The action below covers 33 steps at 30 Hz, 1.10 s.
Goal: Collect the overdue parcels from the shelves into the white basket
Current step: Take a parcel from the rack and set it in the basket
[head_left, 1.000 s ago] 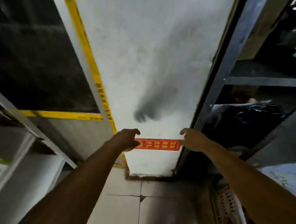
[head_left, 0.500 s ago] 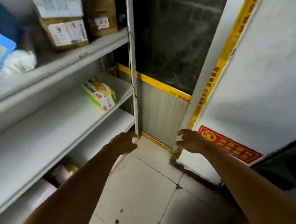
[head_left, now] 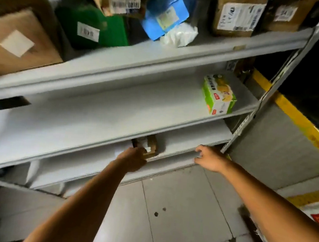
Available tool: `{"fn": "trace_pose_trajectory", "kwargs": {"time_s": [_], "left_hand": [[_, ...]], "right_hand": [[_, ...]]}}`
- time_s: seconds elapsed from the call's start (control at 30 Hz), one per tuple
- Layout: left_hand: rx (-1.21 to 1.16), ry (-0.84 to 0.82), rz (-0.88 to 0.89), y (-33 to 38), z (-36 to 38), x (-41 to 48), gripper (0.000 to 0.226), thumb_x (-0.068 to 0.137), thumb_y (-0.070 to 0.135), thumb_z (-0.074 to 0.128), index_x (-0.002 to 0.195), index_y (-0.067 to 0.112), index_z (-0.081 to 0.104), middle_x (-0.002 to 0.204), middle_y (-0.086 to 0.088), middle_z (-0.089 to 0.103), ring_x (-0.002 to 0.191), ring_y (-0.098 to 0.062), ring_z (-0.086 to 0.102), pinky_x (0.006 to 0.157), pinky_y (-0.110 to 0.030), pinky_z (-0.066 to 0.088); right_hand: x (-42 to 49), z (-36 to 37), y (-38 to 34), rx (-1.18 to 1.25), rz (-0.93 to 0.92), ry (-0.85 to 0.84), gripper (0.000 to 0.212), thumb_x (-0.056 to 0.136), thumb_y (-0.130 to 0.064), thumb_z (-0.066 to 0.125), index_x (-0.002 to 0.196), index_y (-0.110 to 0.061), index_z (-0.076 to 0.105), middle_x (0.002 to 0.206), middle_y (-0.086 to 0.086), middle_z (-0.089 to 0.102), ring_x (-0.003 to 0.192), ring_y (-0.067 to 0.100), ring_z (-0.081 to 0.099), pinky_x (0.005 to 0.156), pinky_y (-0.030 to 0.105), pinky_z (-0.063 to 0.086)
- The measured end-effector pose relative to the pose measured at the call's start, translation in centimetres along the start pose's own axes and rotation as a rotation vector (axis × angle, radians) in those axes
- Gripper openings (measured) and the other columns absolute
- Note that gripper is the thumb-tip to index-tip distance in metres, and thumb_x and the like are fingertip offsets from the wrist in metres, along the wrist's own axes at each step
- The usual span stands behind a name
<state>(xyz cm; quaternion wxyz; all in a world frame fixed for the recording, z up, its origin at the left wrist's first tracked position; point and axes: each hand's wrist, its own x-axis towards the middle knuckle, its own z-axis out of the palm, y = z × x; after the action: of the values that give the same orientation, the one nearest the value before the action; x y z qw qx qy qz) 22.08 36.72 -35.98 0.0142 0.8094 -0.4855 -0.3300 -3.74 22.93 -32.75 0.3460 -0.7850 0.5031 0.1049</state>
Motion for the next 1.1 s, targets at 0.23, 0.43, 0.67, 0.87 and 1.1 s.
{"fn": "trace_pose_trajectory", "kwargs": {"time_s": [0.23, 0.43, 0.67, 0.87, 1.1], "left_hand": [[-0.108, 0.032, -0.276, -6.7, 3.5, -3.0, 0.044, 0.094, 0.036, 0.061, 0.137, 0.030, 0.053, 0.128, -0.005, 0.065, 0.115, -0.026, 0.061, 0.096, -0.033, 0.049], [-0.223, 0.025, -0.367, -12.5, 7.1, -2.6, 0.044, 0.094, 0.031, 0.065, 0.136, 0.024, 0.055, 0.125, -0.006, 0.067, 0.111, -0.024, 0.064, 0.094, -0.029, 0.048], [-0.252, 0.029, -0.372, -21.8, 10.2, 2.1, 0.044, 0.095, 0.034, 0.064, 0.136, 0.021, 0.055, 0.120, -0.005, 0.070, 0.113, -0.024, 0.063, 0.097, -0.031, 0.048], [-0.241, 0.026, -0.330, -26.9, 12.5, 8.0, 0.044, 0.097, 0.035, 0.061, 0.139, 0.023, 0.052, 0.129, -0.005, 0.065, 0.115, -0.025, 0.063, 0.094, -0.031, 0.048], [-0.283, 0.086, -0.320, -29.9, 14.3, 14.4, 0.045, 0.097, 0.037, 0.060, 0.139, 0.025, 0.051, 0.129, -0.005, 0.065, 0.119, -0.026, 0.058, 0.095, -0.033, 0.047]], "right_hand": [[5.9, 4.4, -2.5, -0.109, -0.138, -0.171, 0.048, 0.090, -0.031, 0.064, 0.135, -0.017, 0.052, 0.133, 0.009, 0.057, 0.117, 0.024, 0.057, 0.093, 0.029, 0.044], [10.0, 10.6, -4.6, -0.107, -0.165, -0.258, 0.049, 0.091, -0.032, 0.065, 0.135, -0.016, 0.052, 0.136, 0.009, 0.056, 0.122, 0.024, 0.055, 0.099, 0.031, 0.044], [16.8, 17.6, -7.1, -0.074, -0.132, -0.272, 0.048, 0.090, -0.031, 0.066, 0.134, -0.016, 0.053, 0.130, 0.008, 0.059, 0.112, 0.024, 0.058, 0.092, 0.030, 0.045], [22.9, 22.8, -8.8, 0.008, -0.078, -0.226, 0.045, 0.090, -0.030, 0.068, 0.131, -0.016, 0.056, 0.129, 0.008, 0.060, 0.109, 0.025, 0.062, 0.090, 0.031, 0.048], [29.2, 28.0, -10.5, 0.069, -0.062, -0.206, 0.046, 0.089, -0.028, 0.069, 0.131, -0.014, 0.057, 0.126, 0.009, 0.061, 0.109, 0.024, 0.061, 0.090, 0.027, 0.044]]}}
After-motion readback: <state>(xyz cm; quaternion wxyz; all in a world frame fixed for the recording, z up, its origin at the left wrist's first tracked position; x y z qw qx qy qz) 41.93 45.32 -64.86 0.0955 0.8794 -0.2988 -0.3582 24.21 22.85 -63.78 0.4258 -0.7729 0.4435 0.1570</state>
